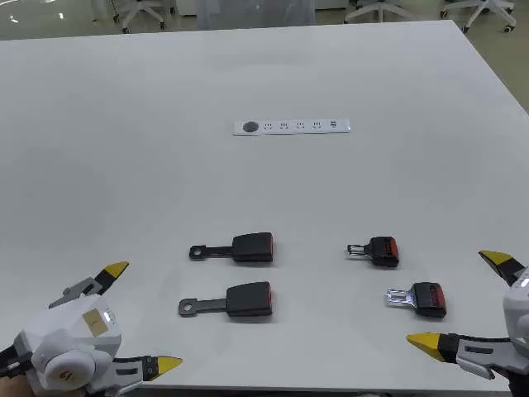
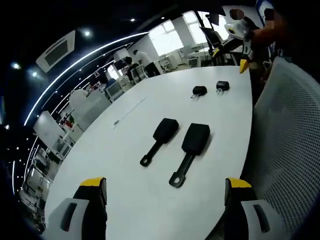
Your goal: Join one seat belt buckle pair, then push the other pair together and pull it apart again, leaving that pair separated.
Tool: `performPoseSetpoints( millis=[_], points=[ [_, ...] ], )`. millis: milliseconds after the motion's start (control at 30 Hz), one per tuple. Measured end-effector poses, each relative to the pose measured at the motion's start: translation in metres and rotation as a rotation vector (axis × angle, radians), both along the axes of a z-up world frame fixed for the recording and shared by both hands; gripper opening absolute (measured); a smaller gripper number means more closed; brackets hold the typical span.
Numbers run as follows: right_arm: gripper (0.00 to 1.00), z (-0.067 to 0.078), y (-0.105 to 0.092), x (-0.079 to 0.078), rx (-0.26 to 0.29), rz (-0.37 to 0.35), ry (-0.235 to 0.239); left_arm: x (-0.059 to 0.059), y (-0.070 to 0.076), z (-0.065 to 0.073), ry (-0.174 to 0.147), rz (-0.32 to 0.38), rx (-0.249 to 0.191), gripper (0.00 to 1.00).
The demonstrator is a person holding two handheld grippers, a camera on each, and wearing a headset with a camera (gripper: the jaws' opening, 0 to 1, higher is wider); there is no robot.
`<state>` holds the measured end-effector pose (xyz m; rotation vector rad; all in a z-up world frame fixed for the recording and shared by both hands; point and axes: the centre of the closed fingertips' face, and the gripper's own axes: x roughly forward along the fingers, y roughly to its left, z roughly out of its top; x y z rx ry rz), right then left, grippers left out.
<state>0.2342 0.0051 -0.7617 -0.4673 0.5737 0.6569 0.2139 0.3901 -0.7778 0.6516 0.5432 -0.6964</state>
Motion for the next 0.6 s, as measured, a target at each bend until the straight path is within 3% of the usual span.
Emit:
performPoseSetpoints(
  millis=[600],
  points=[
    [0.93,-0.006,-0.004,0.012,-0.034,0.010,0.038,0.003,0.004,0.001,-0.008,0.015,-0.007,1.00]
  ],
)
